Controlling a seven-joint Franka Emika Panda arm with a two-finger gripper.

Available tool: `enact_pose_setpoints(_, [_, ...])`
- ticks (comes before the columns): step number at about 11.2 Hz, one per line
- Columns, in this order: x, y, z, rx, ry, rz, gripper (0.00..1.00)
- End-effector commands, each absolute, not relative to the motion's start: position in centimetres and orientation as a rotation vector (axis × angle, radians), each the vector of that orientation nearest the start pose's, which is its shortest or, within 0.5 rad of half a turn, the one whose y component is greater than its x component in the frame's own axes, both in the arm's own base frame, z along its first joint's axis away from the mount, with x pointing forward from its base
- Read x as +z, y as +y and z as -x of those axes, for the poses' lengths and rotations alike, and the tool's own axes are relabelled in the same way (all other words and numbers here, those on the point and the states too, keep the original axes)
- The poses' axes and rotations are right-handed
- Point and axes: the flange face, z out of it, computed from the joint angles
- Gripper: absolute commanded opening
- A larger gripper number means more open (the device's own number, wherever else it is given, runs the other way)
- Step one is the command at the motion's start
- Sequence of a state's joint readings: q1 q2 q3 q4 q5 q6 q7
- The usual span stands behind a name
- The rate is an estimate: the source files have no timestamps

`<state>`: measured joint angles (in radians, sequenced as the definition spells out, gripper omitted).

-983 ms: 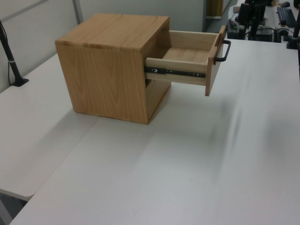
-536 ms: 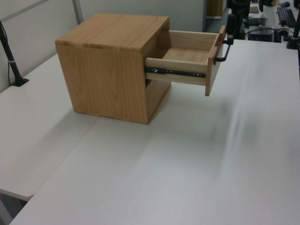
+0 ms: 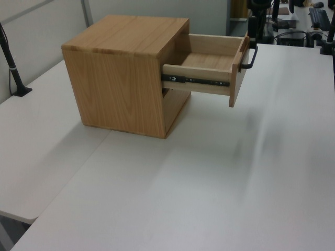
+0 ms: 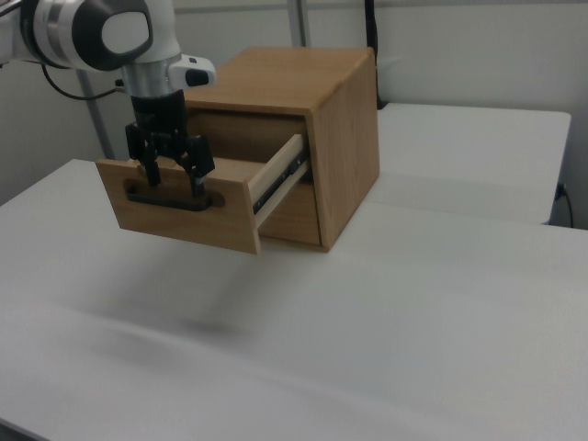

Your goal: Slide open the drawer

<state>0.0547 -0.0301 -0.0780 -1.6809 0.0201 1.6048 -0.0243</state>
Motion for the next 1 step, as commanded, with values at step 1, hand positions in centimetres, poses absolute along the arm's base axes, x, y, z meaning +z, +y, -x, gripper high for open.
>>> enact_pose_setpoints(1, [59.85, -1.51, -53.91, 0.1, -0.025, 3.153, 1.0])
